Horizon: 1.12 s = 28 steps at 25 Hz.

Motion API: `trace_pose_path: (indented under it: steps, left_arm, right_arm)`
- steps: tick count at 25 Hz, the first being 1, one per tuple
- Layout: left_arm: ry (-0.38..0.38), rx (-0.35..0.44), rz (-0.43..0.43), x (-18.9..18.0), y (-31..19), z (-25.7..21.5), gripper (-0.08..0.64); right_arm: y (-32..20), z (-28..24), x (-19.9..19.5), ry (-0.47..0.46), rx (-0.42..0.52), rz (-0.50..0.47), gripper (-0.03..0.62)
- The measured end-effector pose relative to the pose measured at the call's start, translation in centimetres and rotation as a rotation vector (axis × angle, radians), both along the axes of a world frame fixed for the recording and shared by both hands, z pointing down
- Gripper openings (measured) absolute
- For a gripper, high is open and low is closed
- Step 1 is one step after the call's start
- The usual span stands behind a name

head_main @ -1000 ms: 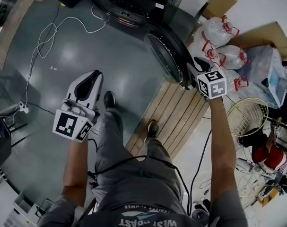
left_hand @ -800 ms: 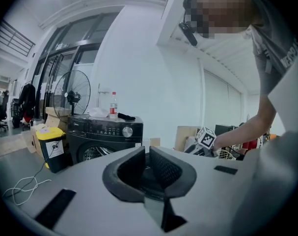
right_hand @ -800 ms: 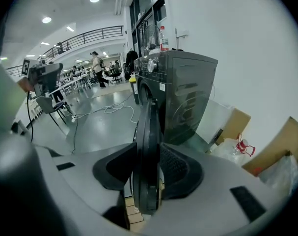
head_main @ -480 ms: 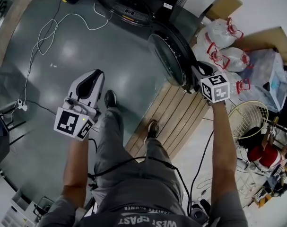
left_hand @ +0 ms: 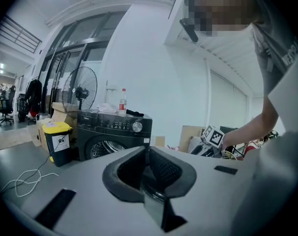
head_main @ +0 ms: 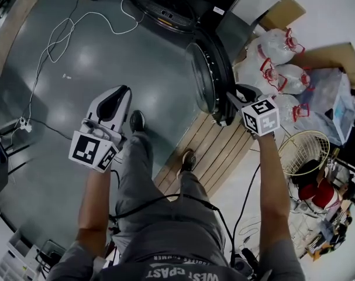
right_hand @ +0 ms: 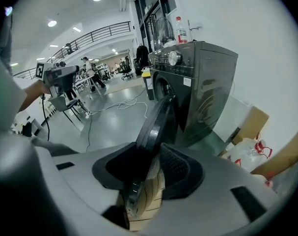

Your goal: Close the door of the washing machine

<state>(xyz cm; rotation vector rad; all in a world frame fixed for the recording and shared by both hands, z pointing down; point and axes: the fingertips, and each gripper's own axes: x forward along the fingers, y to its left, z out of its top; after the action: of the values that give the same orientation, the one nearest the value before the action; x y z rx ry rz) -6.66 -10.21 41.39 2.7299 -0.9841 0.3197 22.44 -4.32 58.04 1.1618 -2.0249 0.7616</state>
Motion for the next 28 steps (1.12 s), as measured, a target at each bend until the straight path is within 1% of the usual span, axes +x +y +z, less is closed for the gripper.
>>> trace_pose_path:
  steps: [4,8,15,23,28]
  left_arm:
    - [0.003,-0.007,-0.012,-0.8,-0.3,0.3,0.04]
    - [0.006,-0.016,-0.023,-1.6,-0.6,0.7,0.04]
    - [0.005,-0.034,-0.042,-2.3,-1.1,1.6,0.04]
    - [-0.019,-0.085,0.007,-1.4,-0.4,4.2,0.041]
    - [-0.055,-0.113,0.049,-0.6,0.0,6.6,0.041]
  right_arm:
    - [0.0,0.0,-2.7,-0.031,-0.025,-0.043,0.184]
    - [-0.1,0.0,-5.2,-0.073,-0.048,-0.061,0.193]
    - [-0.6,0.0,-9.7,-0.133,-0.074,-0.114,0.189]
    - [-2.1,0.0,-15.5,-0.173,-0.081,-0.2,0.172]
    - [-4.5,-0.3,-18.4,-0.168,-0.046,-0.236,0.15]
